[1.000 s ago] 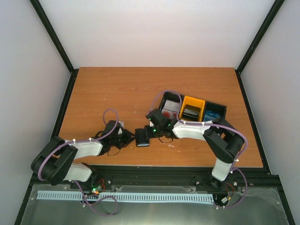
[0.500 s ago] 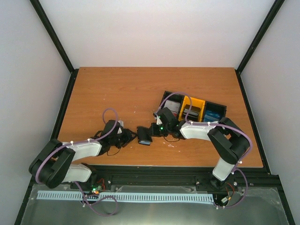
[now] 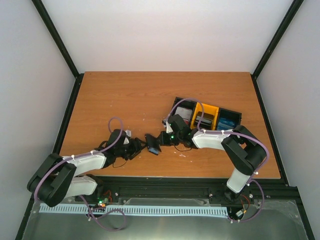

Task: Put the credit cards into the card holder
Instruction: Open the card holder at the center of the board.

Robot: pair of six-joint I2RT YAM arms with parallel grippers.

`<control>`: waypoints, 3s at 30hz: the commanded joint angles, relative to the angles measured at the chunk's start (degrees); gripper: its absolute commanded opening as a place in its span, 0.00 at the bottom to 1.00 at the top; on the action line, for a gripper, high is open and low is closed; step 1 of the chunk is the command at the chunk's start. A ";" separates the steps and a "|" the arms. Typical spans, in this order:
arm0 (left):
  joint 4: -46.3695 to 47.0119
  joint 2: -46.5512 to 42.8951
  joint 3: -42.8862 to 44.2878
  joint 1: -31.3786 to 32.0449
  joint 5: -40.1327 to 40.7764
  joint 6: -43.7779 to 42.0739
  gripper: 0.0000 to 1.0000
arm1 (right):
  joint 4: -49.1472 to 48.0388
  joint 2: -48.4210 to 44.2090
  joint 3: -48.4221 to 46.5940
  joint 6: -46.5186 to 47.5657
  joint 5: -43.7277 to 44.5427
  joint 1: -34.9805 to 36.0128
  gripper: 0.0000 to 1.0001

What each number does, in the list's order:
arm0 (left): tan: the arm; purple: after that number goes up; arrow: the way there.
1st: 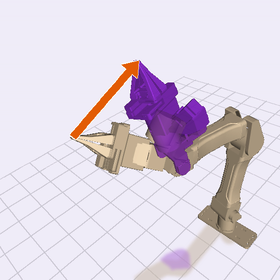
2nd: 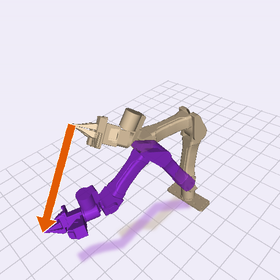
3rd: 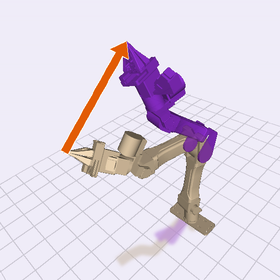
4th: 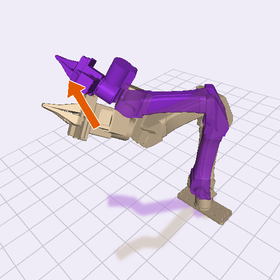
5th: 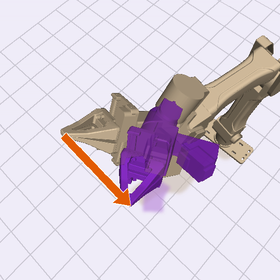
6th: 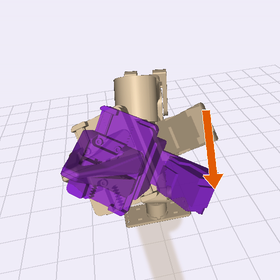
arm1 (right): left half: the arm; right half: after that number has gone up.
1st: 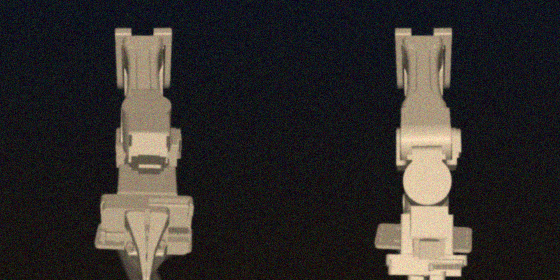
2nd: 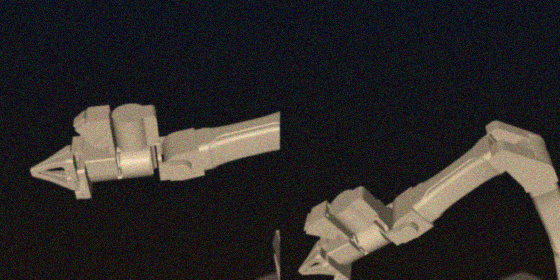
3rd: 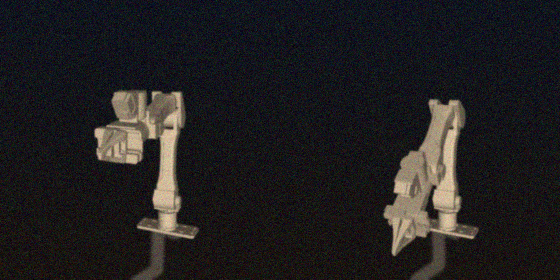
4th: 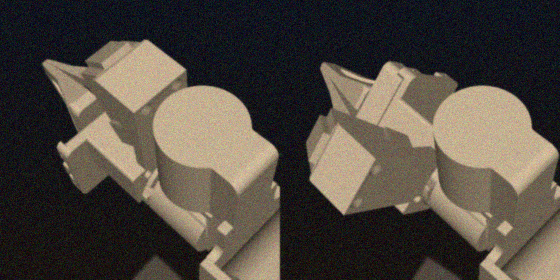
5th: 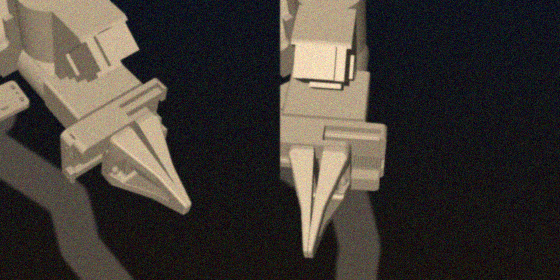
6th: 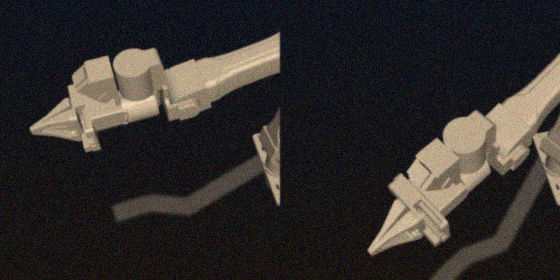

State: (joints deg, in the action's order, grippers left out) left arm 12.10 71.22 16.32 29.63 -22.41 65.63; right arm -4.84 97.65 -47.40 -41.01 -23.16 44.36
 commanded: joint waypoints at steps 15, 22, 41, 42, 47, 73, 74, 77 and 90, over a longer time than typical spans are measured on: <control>5.99 -2.15 -0.21 -0.71 -6.84 2.40 0.82 | -0.31 -1.16 -0.48 3.22 1.50 0.77 0.03; 9.71 2.24 -0.05 -0.80 -9.86 3.55 0.69 | -1.10 -0.59 -1.14 3.24 0.59 1.81 0.03; 9.90 8.60 1.08 -0.80 -7.52 1.32 0.01 | 3.86 -1.91 -0.44 2.24 8.89 2.22 0.03; 9.45 8.53 1.16 -0.80 -7.11 1.16 0.01 | 4.52 -2.20 -0.38 1.97 9.95 2.22 0.03; 7.35 8.30 1.34 -0.80 -5.76 0.33 0.01 | 8.23 -4.66 0.39 0.49 17.45 2.22 0.03; -6.99 9.80 9.33 -0.80 -0.17 -10.65 0.26 | 12.88 -7.04 -1.60 9.68 14.91 3.63 0.55; -7.14 9.93 9.42 -0.84 -0.10 -10.84 0.26 | 12.78 -6.65 -2.37 10.49 14.14 4.23 0.58; -6.86 10.55 9.69 -0.80 -0.31 -11.16 0.26 | 13.86 -4.51 -4.76 11.74 14.29 6.25 0.63; -6.20 10.57 8.94 -0.80 -1.26 -11.00 0.25 | 28.23 6.76 -16.99 5.66 37.89 11.35 0.65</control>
State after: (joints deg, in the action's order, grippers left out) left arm 6.83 81.32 24.29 28.99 -23.81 55.88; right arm 18.04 103.39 -62.92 -32.60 5.82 55.02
